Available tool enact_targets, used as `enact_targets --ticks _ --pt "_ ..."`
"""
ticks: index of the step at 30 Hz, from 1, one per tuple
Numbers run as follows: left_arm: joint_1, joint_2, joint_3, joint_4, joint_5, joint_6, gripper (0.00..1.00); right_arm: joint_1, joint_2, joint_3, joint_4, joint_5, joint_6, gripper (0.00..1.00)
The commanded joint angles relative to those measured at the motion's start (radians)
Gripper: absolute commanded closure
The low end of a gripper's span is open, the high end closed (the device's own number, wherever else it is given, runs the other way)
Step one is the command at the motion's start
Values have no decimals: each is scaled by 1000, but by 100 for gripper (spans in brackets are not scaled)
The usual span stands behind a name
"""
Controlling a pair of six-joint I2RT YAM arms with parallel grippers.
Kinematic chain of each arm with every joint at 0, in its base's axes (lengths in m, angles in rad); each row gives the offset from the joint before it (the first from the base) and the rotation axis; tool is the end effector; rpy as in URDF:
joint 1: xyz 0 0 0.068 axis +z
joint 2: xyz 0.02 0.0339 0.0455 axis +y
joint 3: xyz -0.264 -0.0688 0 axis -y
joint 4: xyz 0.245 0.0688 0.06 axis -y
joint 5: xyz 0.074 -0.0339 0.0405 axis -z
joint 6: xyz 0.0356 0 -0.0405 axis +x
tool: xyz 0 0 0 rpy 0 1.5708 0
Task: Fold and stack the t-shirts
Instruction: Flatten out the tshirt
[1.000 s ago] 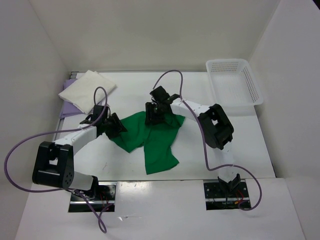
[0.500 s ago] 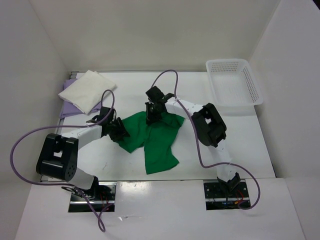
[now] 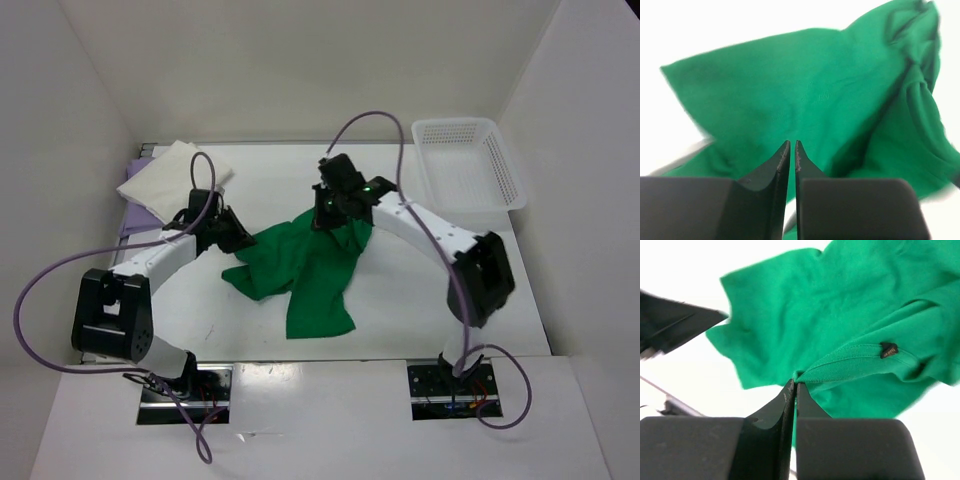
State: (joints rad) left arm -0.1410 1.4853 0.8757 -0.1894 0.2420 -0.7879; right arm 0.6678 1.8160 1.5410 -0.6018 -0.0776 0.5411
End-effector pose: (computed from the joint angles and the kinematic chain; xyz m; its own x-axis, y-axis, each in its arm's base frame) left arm 0.3041 -0.0518 0.2077 -0.7145 -0.5937 -0.3702 -0.2900 0.7328 -0.6155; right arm 0.3172 0.2537 0.2767 -0.8554 -0.0206 -0.5175 -0.2517 0.8899 0.3805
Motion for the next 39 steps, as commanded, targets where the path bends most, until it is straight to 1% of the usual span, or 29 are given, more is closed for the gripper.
enact_targets --ticks 1,2,3,4,5,7,8,9,10,11,13,15,16,17,18,20,22,25,28,29,31,33,34,35,37,38,39 --pt "32 -36 39 21 56 -27 89 -63 -185 -61 -29 19 -30 100" --pt "47 -51 51 21 71 -37 92 -85 -255 -73 -29 1 -30 100" --pt "63 -77 65 21 80 -37 95 -106 -289 -96 -29 -51 -39 100" --pt "79 -92 77 21 98 -46 95 -158 -322 -96 -29 -80 -49 100" --pt "122 -126 91 21 112 -47 97 -187 -377 -96 -29 -130 -49 100" --pt "164 -161 141 21 155 -47 98 -256 -421 -96 -29 -175 -64 100" --pt "188 -175 157 4 155 -47 98 -273 -450 -82 -29 -186 -78 100" --pt "189 -184 169 -14 167 -21 96 -290 -451 -82 -42 -197 -88 100" --pt "189 -184 160 -54 168 2 89 -318 -460 -82 -56 -197 -89 100" --pt "189 -184 140 -71 168 41 85 -329 -474 -97 -65 -197 -99 100" --pt "189 -184 83 -81 149 71 73 -379 -494 -155 -66 -197 -99 100" --pt "179 -175 13 -81 97 96 60 -436 -520 -281 -66 -185 -99 100" --pt "179 -175 -3 -81 73 96 57 -462 -532 -327 -66 -173 -99 100" --pt "167 -165 -13 -67 33 107 53 -503 -544 -414 -66 -154 -108 100" --pt "144 -155 -14 -67 8 107 46 -520 -558 -450 -66 -130 -109 100" --pt "133 -120 -14 -47 -23 107 40 -550 -558 -527 -66 -129 -118 100" --pt "124 -83 -14 -15 -50 107 36 -559 -567 -551 -55 -139 -118 100" --pt "124 18 37 16 -96 107 36 -559 -548 -552 -27 -162 -118 100" --pt "124 127 80 25 -119 116 42 -559 -547 -552 -9 -206 -118 100" --pt "124 145 89 25 -141 116 46 -559 -547 -552 -9 -206 -118 100" --pt "124 191 101 15 -150 116 47 -559 -557 -562 -9 -206 -118 100" --pt "124 201 101 15 -185 107 47 -559 -557 -562 -9 -206 -118 100" --pt "124 210 101 15 -199 107 44 -559 -557 -562 -9 -196 -118 100" --pt "124 219 91 15 -208 96 39 -559 -557 -562 -9 -195 -118 100" --pt "124 254 91 24 -196 96 39 -559 -557 -562 0 -185 -109 100" --pt "124 269 100 40 -184 96 43 -559 -546 -571 0 -185 -109 100" --pt "124 295 100 41 -159 87 50 -559 -546 -571 11 -185 -99 100"
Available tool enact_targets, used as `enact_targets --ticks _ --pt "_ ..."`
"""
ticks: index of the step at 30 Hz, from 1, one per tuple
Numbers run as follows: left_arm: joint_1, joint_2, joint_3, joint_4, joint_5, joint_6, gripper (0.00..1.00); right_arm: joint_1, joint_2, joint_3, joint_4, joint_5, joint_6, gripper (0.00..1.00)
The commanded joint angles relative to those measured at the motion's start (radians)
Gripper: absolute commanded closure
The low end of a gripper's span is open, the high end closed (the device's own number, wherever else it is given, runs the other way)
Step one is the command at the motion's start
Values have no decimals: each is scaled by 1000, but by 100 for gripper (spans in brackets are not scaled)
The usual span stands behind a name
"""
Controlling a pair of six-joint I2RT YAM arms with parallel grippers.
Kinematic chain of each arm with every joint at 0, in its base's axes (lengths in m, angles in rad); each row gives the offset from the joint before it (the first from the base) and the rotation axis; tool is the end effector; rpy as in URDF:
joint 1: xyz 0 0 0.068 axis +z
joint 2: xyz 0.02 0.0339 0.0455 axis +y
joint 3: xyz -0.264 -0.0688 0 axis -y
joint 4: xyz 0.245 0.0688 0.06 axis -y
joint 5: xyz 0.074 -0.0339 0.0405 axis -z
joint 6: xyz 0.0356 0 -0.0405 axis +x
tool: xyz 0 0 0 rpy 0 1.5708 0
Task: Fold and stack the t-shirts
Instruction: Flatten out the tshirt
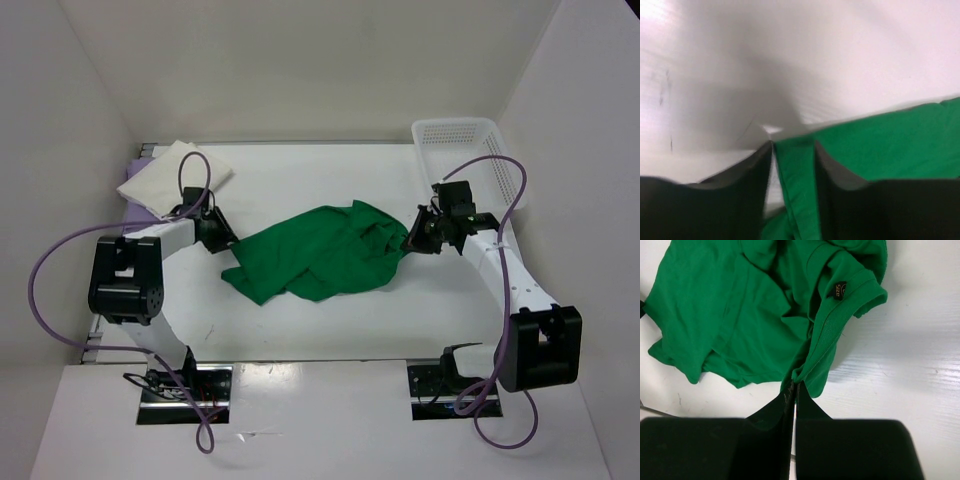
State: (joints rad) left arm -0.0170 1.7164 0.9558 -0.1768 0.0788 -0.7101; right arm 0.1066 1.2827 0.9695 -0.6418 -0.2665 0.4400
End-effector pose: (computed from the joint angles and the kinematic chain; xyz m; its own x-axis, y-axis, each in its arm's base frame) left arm 0.3419 -0.0086 0.1610 -0.6525 -0.6389 -0.4075 -0.4772 0.7642 -0.4340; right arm 0.2567 0.0369 0.2598 -0.8425 0.3231 -0.4310 0.1160 0.8902 0.4405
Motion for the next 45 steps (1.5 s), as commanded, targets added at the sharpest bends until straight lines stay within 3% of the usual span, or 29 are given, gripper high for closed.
enact_targets --ticks 1,2,6,11,17,20,26,29,33,37,39,41,45 --pt "0 74 20 43 16 9 59 2 -13 0 51 4 2 100" --pt "-11 74 30 65 16 0 70 2 -3 0 62 -5 2 100" --pt "-20 55 41 94 41 -9 90 2 6 27 85 -28 11 100" --pt "-31 14 52 56 43 0 100 2 35 90 94 -39 20 100" --pt "-31 -174 127 -3 78 -11 100 2 34 188 94 -85 29 100" --pt "-31 -276 295 -79 128 -21 100 2 23 323 53 -105 29 100" --pt "81 -440 573 -150 196 -61 100 11 3 652 8 -184 40 100" --pt "120 -465 693 -211 211 -46 100 11 -6 779 8 -285 49 100" --pt "120 -446 1011 -299 150 1 100 22 -34 917 50 -413 60 100" --pt "120 -400 1179 -346 78 55 100 13 -150 754 71 -355 48 100" --pt "120 -390 1163 -336 90 55 100 -2 -172 623 83 -254 31 100" --pt "120 -379 1044 -303 122 44 100 -12 -172 484 94 -154 20 100" --pt "130 -301 749 -238 238 35 100 -91 -60 244 128 -157 20 100"
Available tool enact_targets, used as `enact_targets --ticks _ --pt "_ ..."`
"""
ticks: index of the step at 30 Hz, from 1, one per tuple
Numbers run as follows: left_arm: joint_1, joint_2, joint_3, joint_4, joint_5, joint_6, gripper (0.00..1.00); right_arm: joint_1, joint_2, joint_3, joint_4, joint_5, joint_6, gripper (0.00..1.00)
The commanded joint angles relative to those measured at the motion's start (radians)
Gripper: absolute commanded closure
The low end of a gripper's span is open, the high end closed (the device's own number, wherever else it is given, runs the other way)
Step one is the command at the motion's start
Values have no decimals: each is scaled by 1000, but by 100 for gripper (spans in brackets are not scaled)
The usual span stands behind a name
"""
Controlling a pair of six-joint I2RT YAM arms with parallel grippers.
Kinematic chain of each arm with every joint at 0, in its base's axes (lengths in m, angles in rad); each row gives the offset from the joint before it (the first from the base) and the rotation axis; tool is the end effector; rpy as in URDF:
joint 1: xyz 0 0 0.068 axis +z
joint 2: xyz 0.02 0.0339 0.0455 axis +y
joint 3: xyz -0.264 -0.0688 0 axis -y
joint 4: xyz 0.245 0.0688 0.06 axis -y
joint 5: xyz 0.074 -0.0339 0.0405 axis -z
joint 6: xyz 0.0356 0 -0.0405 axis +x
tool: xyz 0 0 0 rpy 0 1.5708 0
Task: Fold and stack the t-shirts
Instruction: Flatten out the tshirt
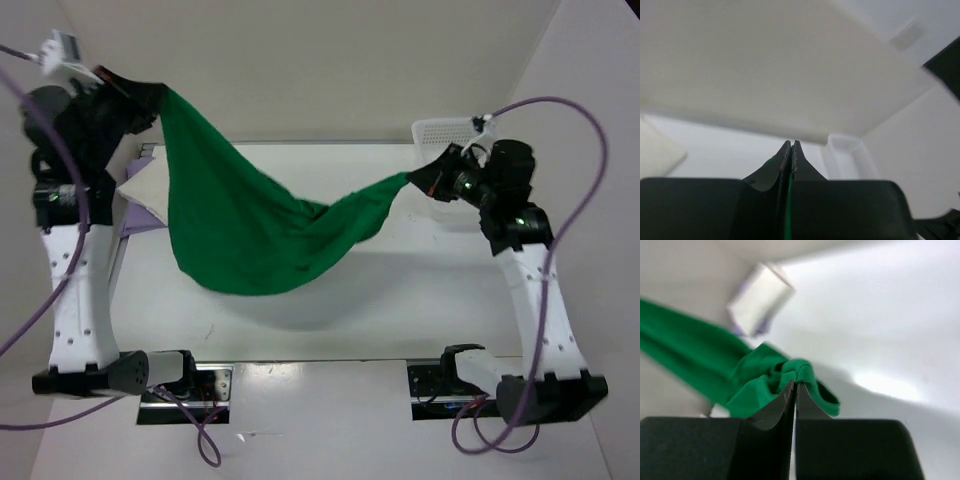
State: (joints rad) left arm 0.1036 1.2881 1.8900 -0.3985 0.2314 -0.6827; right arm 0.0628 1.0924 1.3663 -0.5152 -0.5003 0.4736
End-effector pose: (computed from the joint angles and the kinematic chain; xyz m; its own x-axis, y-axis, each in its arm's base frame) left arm 0.2204 0.0147 0.5771 0.0784 -0.6092 -0.7891 0.2220 0.7823 -0.5819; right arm 0.2188 0.0309 0.4467 -0.4494 0.3727 -0.8119 -0.3539 0.7601 0.5449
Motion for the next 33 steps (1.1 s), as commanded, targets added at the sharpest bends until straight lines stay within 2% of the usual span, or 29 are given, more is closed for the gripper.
enact_targets --ticks 1,3,6,7,13,15,20,24,25,26,27,29,30,31,33 --pt "10 145 -256 19 103 -20 100 -64 185 -221 1 95 -23 100" --pt "10 200 -450 129 82 -38 100 -89 221 -283 13 130 -50 100" --pt "10 371 -499 170 52 -29 100 -98 285 -322 4 216 -59 100" --pt "10 466 -473 170 62 -29 100 -98 303 -331 4 226 -59 100" --pt "-8 670 -309 196 -1 -51 100 -107 349 -331 -13 235 -59 100" --pt "-8 703 -211 185 -1 -61 100 -107 350 -331 -3 235 -59 100" --pt "-8 748 -74 165 -10 -61 100 -107 370 -311 -13 255 -59 99" --pt "-8 790 50 124 0 -61 100 -107 391 -231 9 255 -35 99" --pt "-8 804 63 115 0 -61 97 -107 414 -214 9 255 -21 99" --pt "-8 815 63 101 12 -61 93 -107 426 -201 18 255 -21 99" --pt "-8 815 46 101 13 -61 78 -107 437 -178 18 244 -12 94" --pt "-8 789 -23 127 3 -61 56 -107 458 -167 27 244 -3 89" --pt "-8 759 -63 138 3 -61 44 -107 472 -155 27 244 -3 76" --pt "-8 742 -131 138 3 -52 23 -107 472 -154 18 244 -3 67" --pt "2 688 -189 138 3 -29 0 -107 472 -131 0 244 -3 58"
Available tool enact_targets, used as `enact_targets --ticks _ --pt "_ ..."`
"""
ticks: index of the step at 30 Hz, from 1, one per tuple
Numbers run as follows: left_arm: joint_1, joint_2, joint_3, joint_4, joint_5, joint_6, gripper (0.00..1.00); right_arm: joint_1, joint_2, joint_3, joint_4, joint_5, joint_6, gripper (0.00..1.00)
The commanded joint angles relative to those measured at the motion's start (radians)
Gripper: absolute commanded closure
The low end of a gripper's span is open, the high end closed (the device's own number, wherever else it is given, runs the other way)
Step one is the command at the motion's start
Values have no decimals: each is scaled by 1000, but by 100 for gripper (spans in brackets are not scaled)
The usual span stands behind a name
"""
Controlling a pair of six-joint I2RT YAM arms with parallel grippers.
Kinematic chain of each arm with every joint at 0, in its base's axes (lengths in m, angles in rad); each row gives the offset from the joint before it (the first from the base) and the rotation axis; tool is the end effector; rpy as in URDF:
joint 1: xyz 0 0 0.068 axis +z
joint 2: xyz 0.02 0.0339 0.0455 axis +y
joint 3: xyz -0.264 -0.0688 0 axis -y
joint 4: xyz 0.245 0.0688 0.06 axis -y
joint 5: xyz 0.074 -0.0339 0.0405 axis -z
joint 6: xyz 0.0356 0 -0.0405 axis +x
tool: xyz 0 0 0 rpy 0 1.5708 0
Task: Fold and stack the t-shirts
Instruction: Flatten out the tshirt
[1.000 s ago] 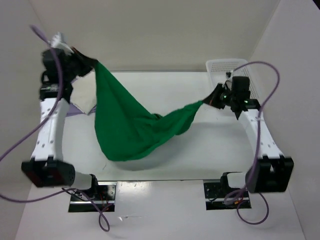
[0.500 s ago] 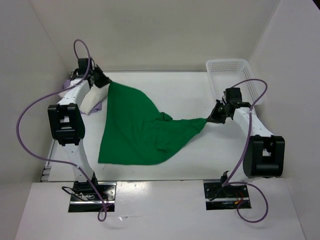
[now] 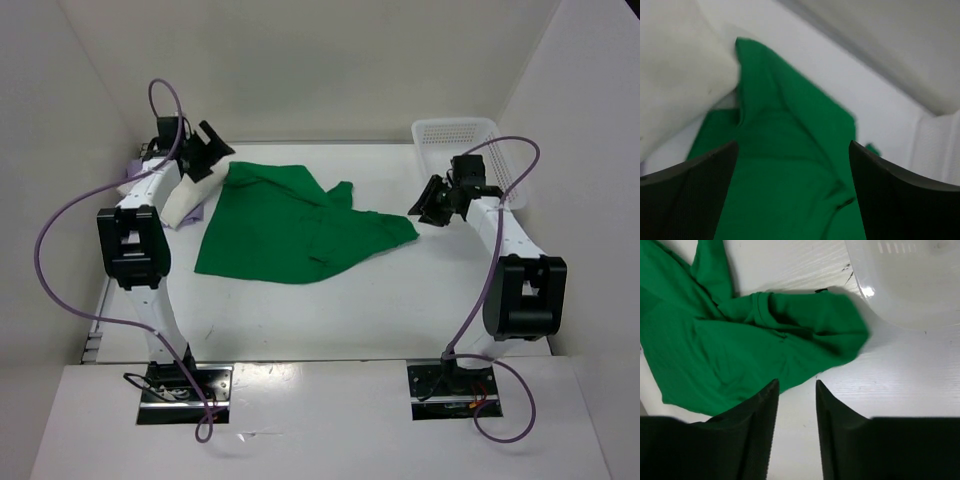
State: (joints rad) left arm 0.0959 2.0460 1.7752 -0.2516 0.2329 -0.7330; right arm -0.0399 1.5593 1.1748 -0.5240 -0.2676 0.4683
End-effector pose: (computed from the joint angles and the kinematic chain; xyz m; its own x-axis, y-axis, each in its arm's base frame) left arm 0.4856 0.0385 0.2863 -0.4400 -0.6964 -0.5670 -0.2536 0.7020 -0.6654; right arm 0.3333 -0.0039 0.2558 -0.7591 0.4660 -0.4546 0.2450 0.8515 0.4636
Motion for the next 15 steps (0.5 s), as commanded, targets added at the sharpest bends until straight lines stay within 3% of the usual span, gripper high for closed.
enact_targets --ticks 1,5,6,7,8,9,10,12,13,15 --pt "10 -95 -103 -9 2 30 0 -5 5 60 9 11 3 54" --pt "30 -286 -340 1 -17 61 0 27 -86 106 -25 83 -6 54" --pt "30 -317 -380 2 -26 61 0 43 -87 115 -25 84 -17 59" --pt "42 -346 -422 2 -26 61 0 81 -87 115 -25 84 -17 74" --pt "54 -372 -462 14 -8 61 1 110 -76 127 -13 84 -26 82" --pt "54 -423 -502 14 8 61 9 144 -55 146 -13 71 -26 91" --pt "67 -446 -579 23 19 47 42 178 -24 161 -13 71 -36 98" --pt "76 -503 -644 23 19 34 68 276 83 222 -13 62 -45 100" --pt "76 -515 -669 -7 10 23 77 305 119 247 -13 62 -56 100" --pt "86 -544 -746 -17 9 12 81 369 223 333 -1 62 -66 98"
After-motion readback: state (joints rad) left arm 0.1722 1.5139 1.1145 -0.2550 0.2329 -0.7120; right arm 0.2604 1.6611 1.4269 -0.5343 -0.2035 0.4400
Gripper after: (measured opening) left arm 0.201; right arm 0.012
